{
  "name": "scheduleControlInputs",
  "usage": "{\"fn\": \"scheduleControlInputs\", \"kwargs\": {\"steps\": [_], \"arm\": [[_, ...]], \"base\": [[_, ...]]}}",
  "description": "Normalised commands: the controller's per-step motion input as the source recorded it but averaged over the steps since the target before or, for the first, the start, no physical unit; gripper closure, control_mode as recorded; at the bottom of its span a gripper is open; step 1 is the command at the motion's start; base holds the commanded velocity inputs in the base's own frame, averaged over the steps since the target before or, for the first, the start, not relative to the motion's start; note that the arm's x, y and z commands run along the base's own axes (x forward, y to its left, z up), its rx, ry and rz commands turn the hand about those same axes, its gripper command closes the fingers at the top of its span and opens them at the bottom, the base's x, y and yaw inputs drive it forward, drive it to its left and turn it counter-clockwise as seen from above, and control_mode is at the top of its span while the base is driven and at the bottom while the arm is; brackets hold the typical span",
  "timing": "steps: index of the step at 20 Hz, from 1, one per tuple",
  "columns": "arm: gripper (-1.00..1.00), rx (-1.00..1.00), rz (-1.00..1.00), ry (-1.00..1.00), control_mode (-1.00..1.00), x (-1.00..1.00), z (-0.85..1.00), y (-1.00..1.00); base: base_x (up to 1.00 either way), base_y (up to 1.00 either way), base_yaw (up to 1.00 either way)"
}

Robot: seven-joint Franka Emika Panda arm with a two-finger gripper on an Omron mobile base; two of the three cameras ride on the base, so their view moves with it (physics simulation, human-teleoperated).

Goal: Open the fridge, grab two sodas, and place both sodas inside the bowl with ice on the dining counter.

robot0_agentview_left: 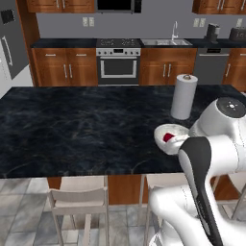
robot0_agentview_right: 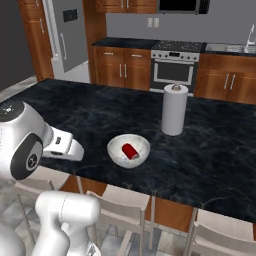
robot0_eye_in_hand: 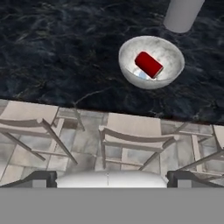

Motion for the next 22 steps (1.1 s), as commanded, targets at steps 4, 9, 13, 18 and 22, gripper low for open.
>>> {"fn": "scheduleControlInputs", "kwargs": {"steps": [4,9,13,18,22], "arm": [[-1.0,0.0,0.0,0.0,1.0,0.0,0.0,0.0],[-1.0,0.0,0.0,0.0,1.0,0.0,0.0,0.0],[-1.0,0.0,0.0,0.0,1.0,0.0,0.0,0.0],[-1.0,0.0,0.0,0.0,1.0,0.0,0.0,0.0],[-1.0,0.0,0.0,0.0,1.0,0.0,0.0,0.0]], "base": [[-0.19,0.65,0.0],[0.0,1.0,-0.04],[0.01,1.0,-0.05],[0.21,1.0,-0.03],[0.38,1.0,-0.02]]}}
